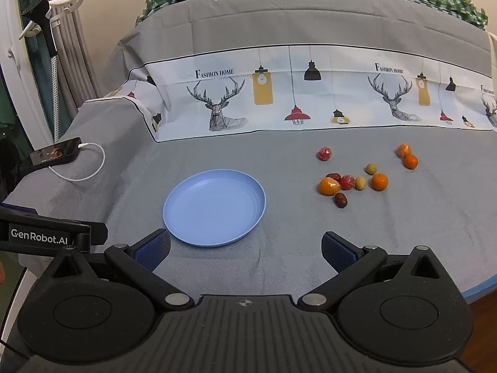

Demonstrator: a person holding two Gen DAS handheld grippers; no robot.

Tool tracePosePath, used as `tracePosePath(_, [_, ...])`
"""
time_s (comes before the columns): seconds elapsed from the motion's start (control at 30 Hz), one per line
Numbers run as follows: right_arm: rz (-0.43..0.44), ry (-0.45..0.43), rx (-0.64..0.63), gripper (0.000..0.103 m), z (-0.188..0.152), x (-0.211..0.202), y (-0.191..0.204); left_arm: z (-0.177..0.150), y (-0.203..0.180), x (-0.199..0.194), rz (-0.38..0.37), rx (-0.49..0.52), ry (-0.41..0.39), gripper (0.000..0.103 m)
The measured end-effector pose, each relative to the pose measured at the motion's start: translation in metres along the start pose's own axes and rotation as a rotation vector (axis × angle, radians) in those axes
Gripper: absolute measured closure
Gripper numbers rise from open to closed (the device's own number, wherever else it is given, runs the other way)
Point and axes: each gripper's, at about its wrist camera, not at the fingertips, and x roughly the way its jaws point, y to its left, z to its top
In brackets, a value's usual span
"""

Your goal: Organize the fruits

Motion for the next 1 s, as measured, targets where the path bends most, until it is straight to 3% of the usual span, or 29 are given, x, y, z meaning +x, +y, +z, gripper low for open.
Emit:
tracePosePath(0.6, [0.017,0.017,0.069,0.0,0.005,0.015,-0.019,0.008,-0.015,0.017,0.029,0.04,0.041,0.0])
tracePosePath(1.0, [-0.09,0.035,0.224,0.0,0.012,0.039,-0.101,0.036,-0.076,0.05,-0.005,0.136,0.089,0.0])
